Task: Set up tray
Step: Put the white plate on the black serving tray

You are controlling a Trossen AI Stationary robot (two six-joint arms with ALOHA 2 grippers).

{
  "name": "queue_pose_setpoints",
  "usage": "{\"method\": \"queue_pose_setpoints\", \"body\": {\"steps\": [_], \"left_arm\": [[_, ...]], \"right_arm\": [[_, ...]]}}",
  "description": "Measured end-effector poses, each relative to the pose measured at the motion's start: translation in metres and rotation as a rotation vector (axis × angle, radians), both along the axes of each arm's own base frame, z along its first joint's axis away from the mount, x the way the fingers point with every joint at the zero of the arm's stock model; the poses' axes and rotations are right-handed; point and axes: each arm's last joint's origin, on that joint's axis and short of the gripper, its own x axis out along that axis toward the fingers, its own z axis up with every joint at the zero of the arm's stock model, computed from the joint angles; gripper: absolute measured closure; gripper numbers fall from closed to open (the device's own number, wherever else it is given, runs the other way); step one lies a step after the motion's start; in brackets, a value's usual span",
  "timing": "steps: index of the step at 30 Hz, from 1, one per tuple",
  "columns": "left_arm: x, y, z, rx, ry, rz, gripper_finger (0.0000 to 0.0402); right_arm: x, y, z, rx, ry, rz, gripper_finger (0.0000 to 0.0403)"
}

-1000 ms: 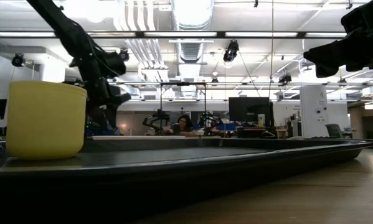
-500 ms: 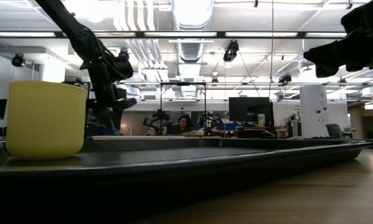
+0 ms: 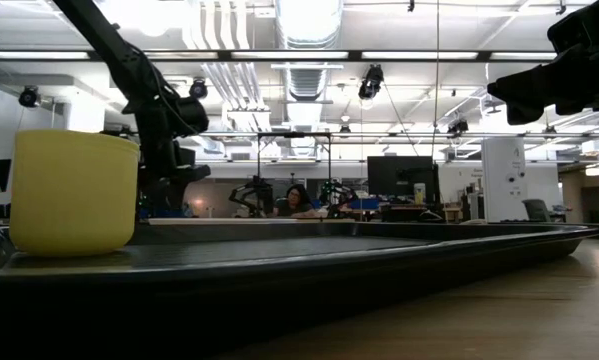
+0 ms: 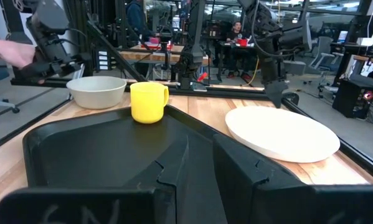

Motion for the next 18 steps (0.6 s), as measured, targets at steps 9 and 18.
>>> {"method": "queue_pose_setpoints", "body": {"steps": [9, 18], "left_arm": [[-0.003, -0.004, -0.008, -0.034, 0.001, -0.001, 0.0276], [-0.003, -0.007, -0.013, -0.071, -0.037, -0.006, 0.0276]], "right_arm": [[0.000, 0.000, 0.000, 0.000, 0.000, 0.000, 0.0335], [0.000, 0.000, 0.000, 0.000, -0.001, 0.000, 0.0335]]}}
